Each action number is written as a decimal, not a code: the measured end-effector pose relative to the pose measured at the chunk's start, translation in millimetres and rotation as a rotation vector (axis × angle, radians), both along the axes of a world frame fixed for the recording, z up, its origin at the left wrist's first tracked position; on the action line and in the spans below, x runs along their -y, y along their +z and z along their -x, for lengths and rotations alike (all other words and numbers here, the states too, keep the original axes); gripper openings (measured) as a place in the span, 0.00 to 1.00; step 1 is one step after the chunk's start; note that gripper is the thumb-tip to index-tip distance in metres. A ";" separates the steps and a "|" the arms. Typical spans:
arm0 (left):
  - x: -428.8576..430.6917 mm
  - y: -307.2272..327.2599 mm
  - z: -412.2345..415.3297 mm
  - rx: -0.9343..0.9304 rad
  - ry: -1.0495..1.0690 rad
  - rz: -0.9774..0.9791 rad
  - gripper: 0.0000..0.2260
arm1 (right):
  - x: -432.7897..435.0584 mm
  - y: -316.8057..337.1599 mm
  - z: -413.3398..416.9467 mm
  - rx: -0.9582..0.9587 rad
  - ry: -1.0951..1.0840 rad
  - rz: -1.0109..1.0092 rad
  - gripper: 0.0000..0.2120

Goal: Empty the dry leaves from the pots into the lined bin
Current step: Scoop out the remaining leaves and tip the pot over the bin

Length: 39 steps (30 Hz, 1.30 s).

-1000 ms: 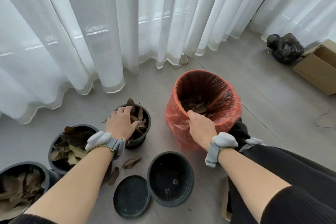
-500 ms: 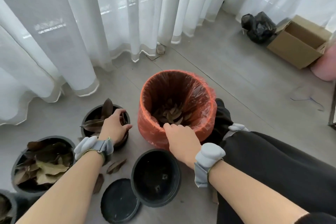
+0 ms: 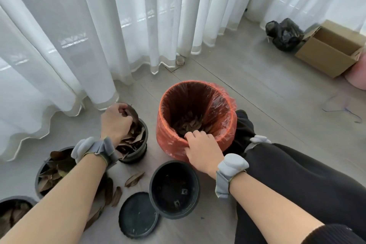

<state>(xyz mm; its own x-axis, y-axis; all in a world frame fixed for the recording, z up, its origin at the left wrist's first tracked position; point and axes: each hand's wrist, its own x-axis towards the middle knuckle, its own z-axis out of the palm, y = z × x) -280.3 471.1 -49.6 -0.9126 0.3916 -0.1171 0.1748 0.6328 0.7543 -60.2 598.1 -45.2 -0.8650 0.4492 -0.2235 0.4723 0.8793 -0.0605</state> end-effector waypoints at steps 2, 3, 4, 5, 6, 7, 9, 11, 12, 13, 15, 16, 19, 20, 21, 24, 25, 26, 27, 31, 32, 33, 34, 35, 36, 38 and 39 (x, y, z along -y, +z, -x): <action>-7.0 20.7 -1.0 -0.037 -0.009 -0.084 0.19 | -1.4 7.0 -2.6 -0.020 -0.014 0.013 0.17; -12.7 30.4 -3.8 -0.051 -0.016 -0.123 0.20 | -3.2 11.4 -4.1 -0.028 -0.026 0.011 0.18; -19.5 39.0 -6.9 -0.063 -0.020 -0.161 0.20 | -5.3 15.4 -5.7 -0.033 -0.039 0.006 0.19; -27.1 47.1 -10.7 -0.071 -0.023 -0.199 0.20 | -7.4 18.9 -7.6 -0.034 -0.056 0.006 0.20; -34.9 54.2 -15.2 -0.077 -0.031 -0.238 0.20 | -9.6 22.4 -9.7 -0.031 -0.076 0.012 0.21; -42.8 60.3 -20.3 -0.077 -0.054 -0.275 0.20 | -11.8 25.3 -11.9 -0.026 -0.089 0.020 0.22; -57.2 65.2 -32.4 -0.055 -0.157 -0.329 0.18 | -15.4 30.1 -16.3 -0.004 -0.102 0.021 0.23; -68.2 60.6 -46.2 -0.006 -0.292 -0.342 0.16 | -18.1 32.5 -18.9 0.010 -0.118 0.024 0.23; -72.6 55.3 -52.5 0.031 -0.350 -0.335 0.15 | -18.9 32.9 -19.4 0.013 -0.129 0.026 0.23; -76.1 49.5 -58.0 0.077 -0.400 -0.321 0.14 | -19.4 32.7 -19.9 0.012 -0.136 0.025 0.24; -79.1 39.4 -64.1 0.161 -0.475 -0.281 0.14 | -18.7 32.5 -18.6 0.001 -0.136 0.025 0.24; -81.3 35.4 -64.8 0.178 -0.504 -0.265 0.13 | -18.4 31.8 -17.9 -0.007 -0.140 0.031 0.25; -84.6 30.6 -62.1 0.163 -0.552 -0.289 0.11 | -17.5 29.7 -14.3 -0.054 -0.127 0.071 0.28; -84.2 31.1 -60.2 0.167 -0.557 -0.313 0.11 | -16.5 28.1 -13.2 -0.068 -0.115 0.081 0.28; -80.9 32.0 -55.6 0.182 -0.552 -0.337 0.11 | -14.0 26.2 -10.0 -0.082 -0.103 0.091 0.28; -61.3 31.0 -33.9 0.206 -0.385 -0.404 0.09 | -4.1 21.9 2.4 -0.084 -0.069 0.119 0.24; -50.4 26.3 -23.7 0.173 -0.291 -0.390 0.10 | 0.0 19.7 7.8 -0.072 -0.051 0.127 0.22; -36.7 19.1 -12.5 0.121 -0.206 -0.330 0.10 | 4.3 16.9 13.3 -0.059 -0.025 0.132 0.20; -21.3 10.6 -2.2 0.071 -0.145 -0.225 0.11 | 7.8 14.0 18.4 -0.047 0.000 0.138 0.18; 33.7 -29.5 18.9 0.058 -0.155 0.273 0.23 | 21.1 6.6 35.4 -0.117 -0.019 0.274 0.15; 38.7 -36.0 16.2 0.049 -0.194 0.336 0.26 | 23.0 6.9 36.5 -0.130 -0.017 0.289 0.15; 42.2 -41.3 13.8 0.026 -0.224 0.387 0.28 | 25.7 6.0 38.5 -0.137 -0.002 0.296 0.15; 43.3 -46.1 11.1 -0.012 -0.250 0.442 0.29 | 28.5 4.7 40.1 -0.139 0.011 0.305 0.14; 43.1 -50.8 8.2 -0.061 -0.275 0.510 0.30 | 31.2 3.5 41.1 -0.137 0.019 0.313 0.13; 42.2 -54.7 5.5 -0.109 -0.302 0.584 0.30 | 33.3 2.9 41.6 -0.133 0.023 0.315 0.12; 40.9 -61.7 1.8 -0.167 -0.351 0.722 0.30 | 36.4 2.2 41.4 -0.129 0.024 0.306 0.11; 40.6 -64.1 0.9 -0.173 -0.360 0.770 0.28 | 37.0 1.8 41.1 -0.128 0.021 0.300 0.11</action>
